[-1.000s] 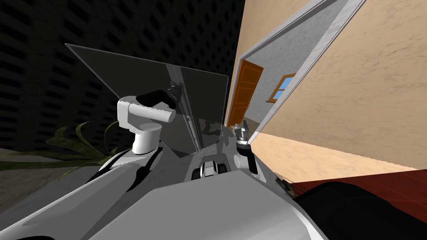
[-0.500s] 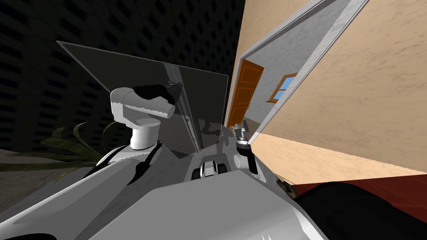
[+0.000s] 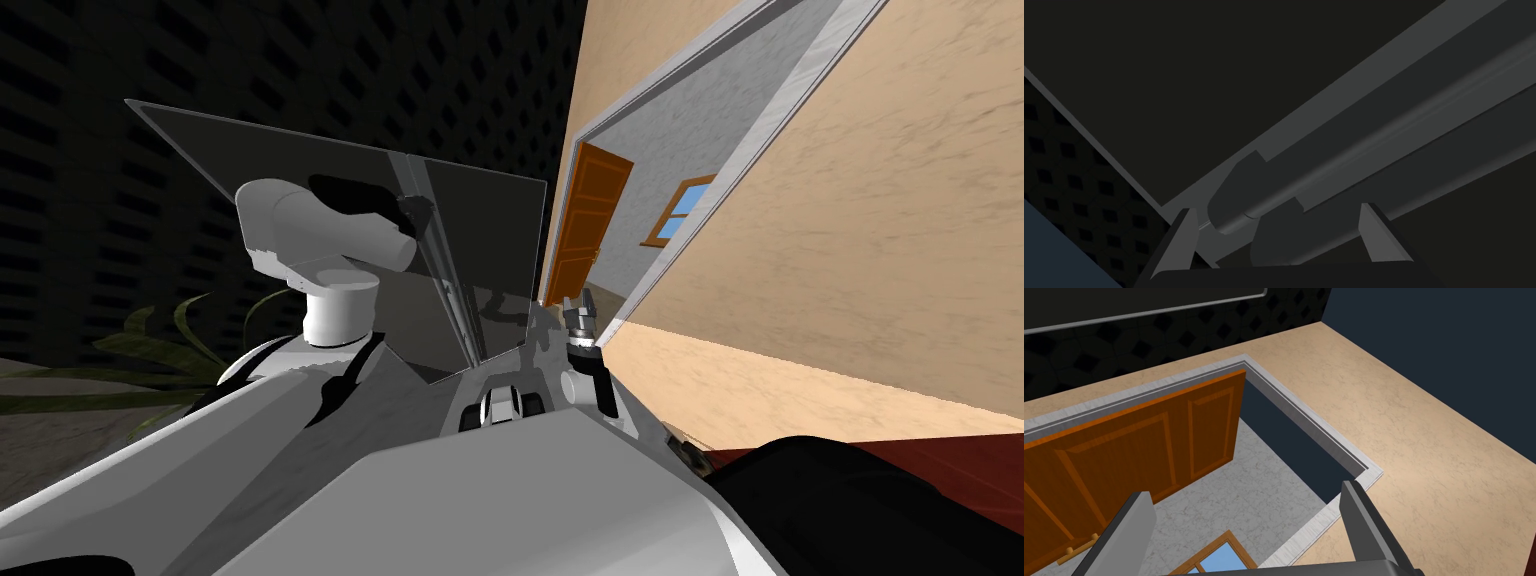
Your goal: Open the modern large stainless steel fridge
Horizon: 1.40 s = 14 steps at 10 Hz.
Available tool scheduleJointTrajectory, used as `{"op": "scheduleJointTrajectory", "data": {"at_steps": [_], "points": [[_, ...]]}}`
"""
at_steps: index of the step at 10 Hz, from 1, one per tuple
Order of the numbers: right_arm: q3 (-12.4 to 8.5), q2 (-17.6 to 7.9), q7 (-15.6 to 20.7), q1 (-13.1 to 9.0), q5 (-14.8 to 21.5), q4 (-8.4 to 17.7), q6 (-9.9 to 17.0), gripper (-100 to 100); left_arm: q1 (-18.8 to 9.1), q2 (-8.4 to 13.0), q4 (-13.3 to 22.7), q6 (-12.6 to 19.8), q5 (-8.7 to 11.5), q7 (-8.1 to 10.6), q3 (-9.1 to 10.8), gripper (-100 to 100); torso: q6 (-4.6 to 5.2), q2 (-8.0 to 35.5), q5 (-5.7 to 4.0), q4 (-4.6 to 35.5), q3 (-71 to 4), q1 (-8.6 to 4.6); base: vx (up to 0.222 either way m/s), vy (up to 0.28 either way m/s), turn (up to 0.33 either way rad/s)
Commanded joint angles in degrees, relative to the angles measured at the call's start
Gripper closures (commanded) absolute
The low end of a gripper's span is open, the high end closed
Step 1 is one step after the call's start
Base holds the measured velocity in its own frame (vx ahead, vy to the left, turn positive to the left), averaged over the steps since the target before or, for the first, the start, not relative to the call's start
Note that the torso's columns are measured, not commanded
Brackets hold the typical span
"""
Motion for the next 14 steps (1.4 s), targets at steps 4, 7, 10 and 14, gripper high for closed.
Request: {"op": "scheduleJointTrajectory", "data": {"at_steps": [4, 7, 10, 14], "points": [[0.0, 0.0, 0.0, 0.0, 0.0, 0.0, 0.0, 0, -4.7, 2.3, 2.0, 8.3, 1.2, -1.27, -0.78, -100, -0.05, -0.2, 0.04, 0.0, -0.2, 0.14, 0.033, -0.024, 0.010], [0.0, 0.0, 0.0, 0.0, 0.0, 0.0, 0.0, 0, -9.2, 4.9, 3.9, 15.1, 2.5, -2.50, -1.71, -100, -0.13, -0.2, 0.09, 0.0, -0.2, 0.29, 0.043, -0.023, 0.012], [0.0, 0.0, 0.0, 0.0, 0.0, 0.0, 0.0, 0, -12.6, 7.3, 5.1, 20.6, 3.4, -3.37, -2.38, -100, -0.13, -0.4, 0.12, 0.0, -0.4, 0.44, 0.050, -0.032, 0.006], [0.0, 0.0, 0.0, 0.0, 0.0, 0.0, 0.0, 0, -14.1, 8.0, 5.9, 22.5, 3.6, -3.55, -3.16, -100, -0.18, -0.3, 0.26, -0.2, -0.3, 0.53, 0.017, -0.010, -0.003]]}}
